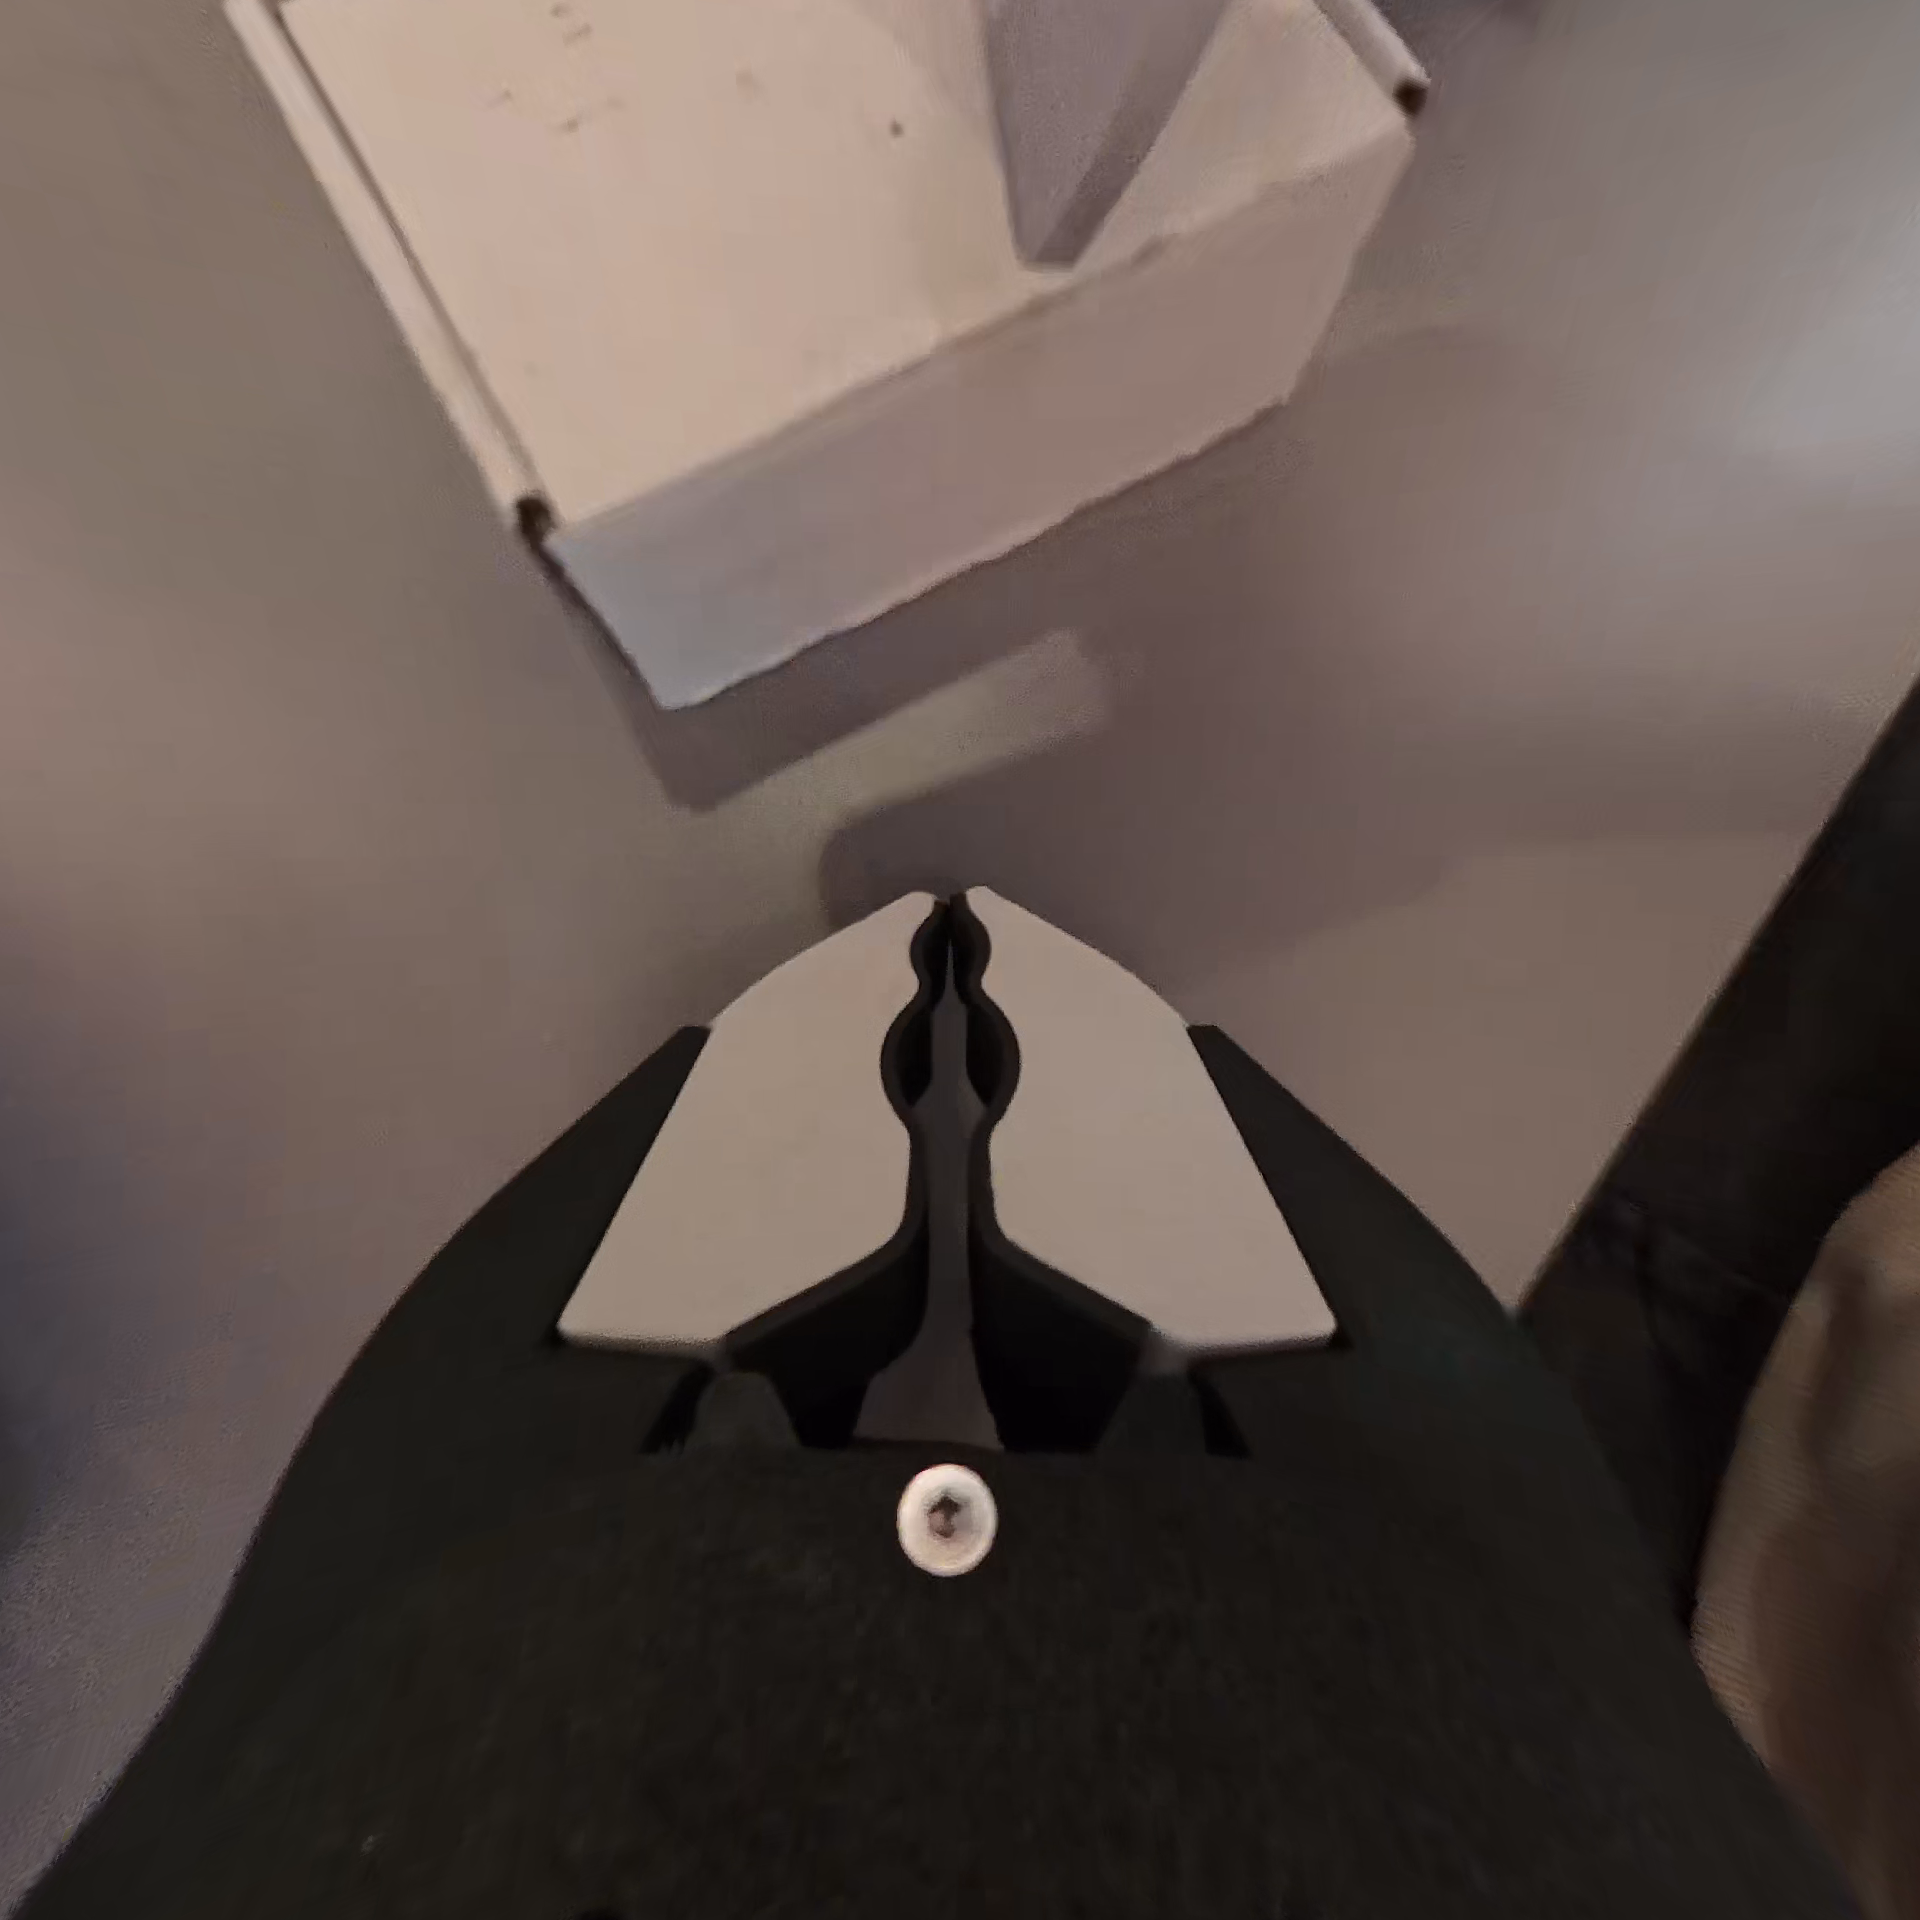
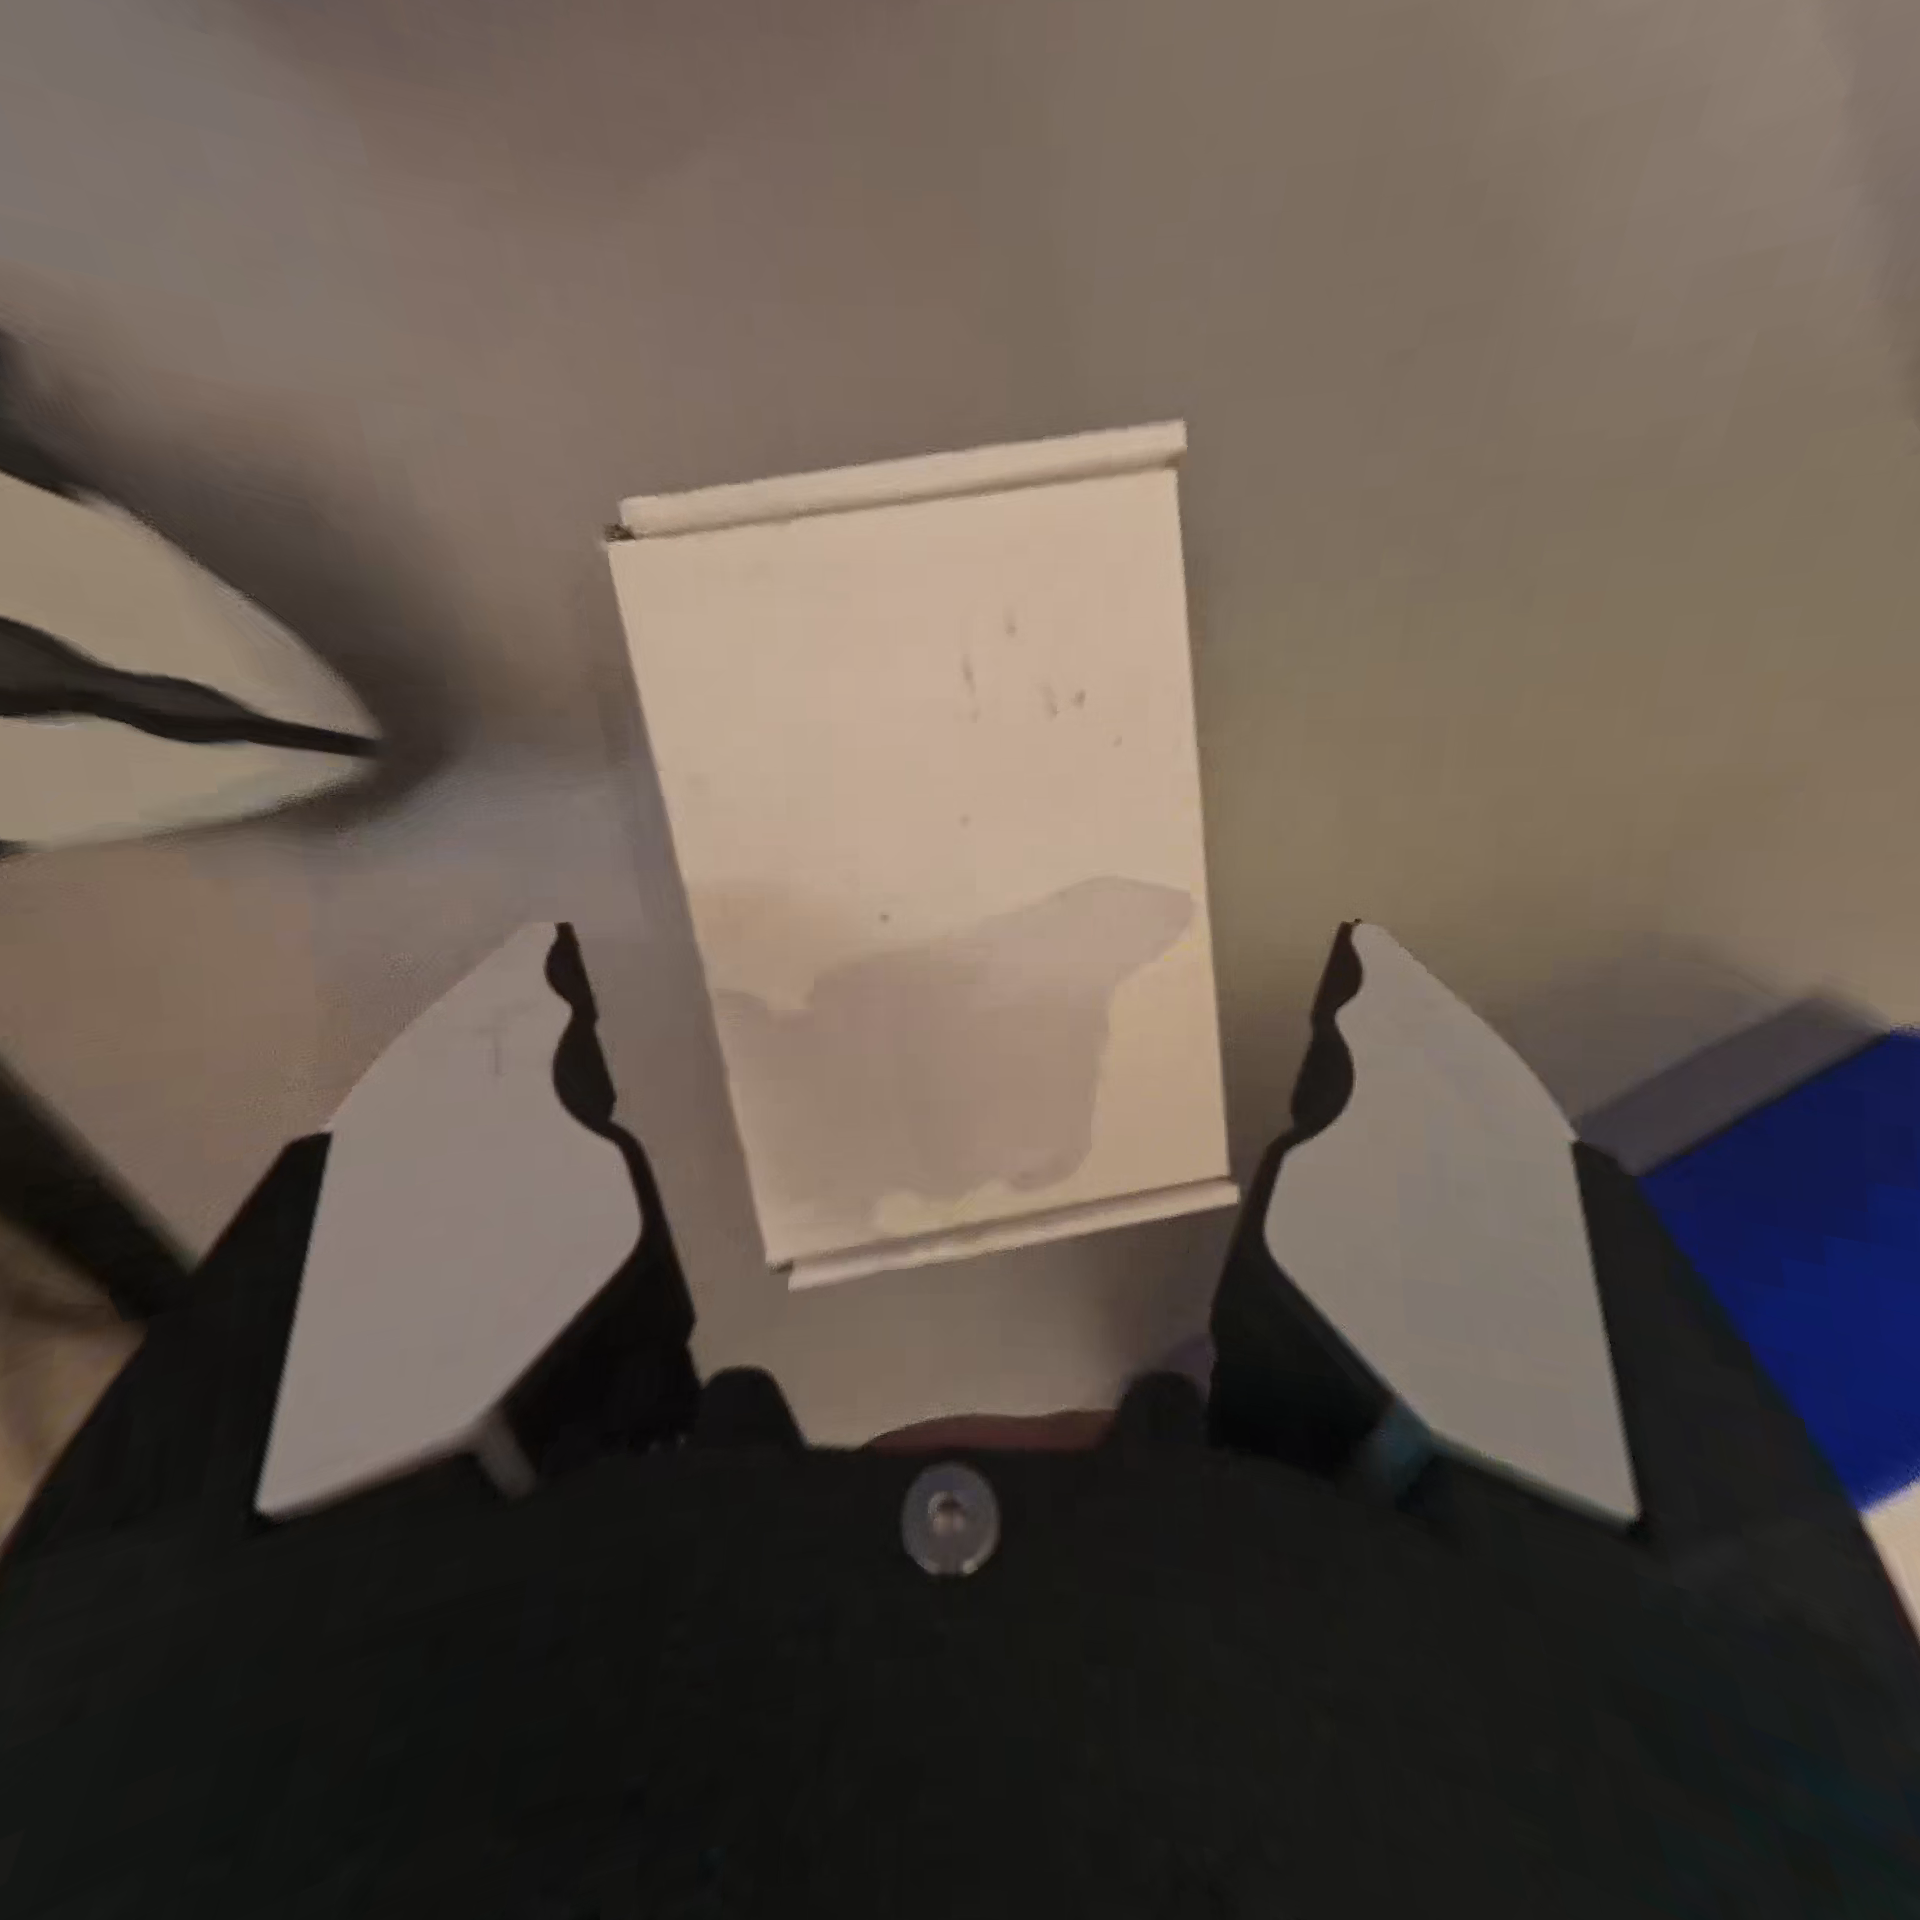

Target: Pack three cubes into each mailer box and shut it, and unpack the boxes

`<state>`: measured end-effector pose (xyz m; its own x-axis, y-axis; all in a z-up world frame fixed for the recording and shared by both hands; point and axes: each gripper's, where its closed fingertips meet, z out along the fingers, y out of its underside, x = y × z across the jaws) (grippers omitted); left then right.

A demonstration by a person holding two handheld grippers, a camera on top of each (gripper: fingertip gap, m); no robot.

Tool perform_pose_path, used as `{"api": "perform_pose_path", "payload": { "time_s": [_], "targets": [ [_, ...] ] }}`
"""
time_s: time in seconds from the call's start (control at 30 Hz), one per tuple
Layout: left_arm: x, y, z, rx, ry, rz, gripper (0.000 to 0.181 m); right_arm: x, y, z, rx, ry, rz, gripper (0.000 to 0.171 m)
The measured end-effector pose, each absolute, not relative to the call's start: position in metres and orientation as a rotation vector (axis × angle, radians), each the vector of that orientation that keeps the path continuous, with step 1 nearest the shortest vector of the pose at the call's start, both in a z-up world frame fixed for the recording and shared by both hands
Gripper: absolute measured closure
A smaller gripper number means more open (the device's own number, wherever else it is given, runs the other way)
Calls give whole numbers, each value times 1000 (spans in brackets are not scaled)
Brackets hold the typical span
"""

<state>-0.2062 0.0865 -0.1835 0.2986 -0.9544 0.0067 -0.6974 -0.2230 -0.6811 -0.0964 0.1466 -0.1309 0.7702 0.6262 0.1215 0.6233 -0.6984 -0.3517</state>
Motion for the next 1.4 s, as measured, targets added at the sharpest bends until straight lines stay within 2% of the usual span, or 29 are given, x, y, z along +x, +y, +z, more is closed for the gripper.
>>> {"api": "perform_pose_path", "payload": {
  "time_s": [0.03, 0.17, 0.2, 0.4, 0.6, 0.7, 0.8, 1.0, 1.17, 1.3, 1.4],
  "targets": [
    [-214, 78, -180, -1999, 1442, -602, 181, -100, 151, -137, -2554, -1064, -94, 43],
    [-241, 52, -174, -1967, 1411, -643, 181, -81, 154, -177, -2536, -1457, -476, 37],
    [-245, 51, -177, -1953, 1429, -618, 181, -77, 155, -184, -2523, -1519, -509, 40],
    [-256, 49, -195, -1971, 1502, -614, 181, -76, 164, -184, -2387, -1754, -415, 44],
    [-254, 49, -191, -1961, 1496, -665, 181, -79, 181, -173, -2336, -1810, -268, 55],
    [-252, 47, -193, -1977, 1505, -694, 181, -72, 182, -188, -2377, -1856, -270, 37],
    [-251, 44, -196, -1974, 1536, -683, 181, -74, 181, -196, -2437, -1813, -162, 29],
    [-250, 45, -194, -1961, 1526, -678, 181, -66, 177, -192, -2497, -1837, -166, 30],
    [-250, 49, -172, -1903, 1433, -730, 181, -28, 192, -131, -2404, -1744, -333, 30],
    [-252, 54, -157, -1867, 1364, -760, 181, 46, 205, -39, -2342, -1585, -551, 30],
    [-250, 54, -147, -1849, 1323, -812, 181, 118, 200, 3, -2384, -1457, -637, 30]
  ]
}}
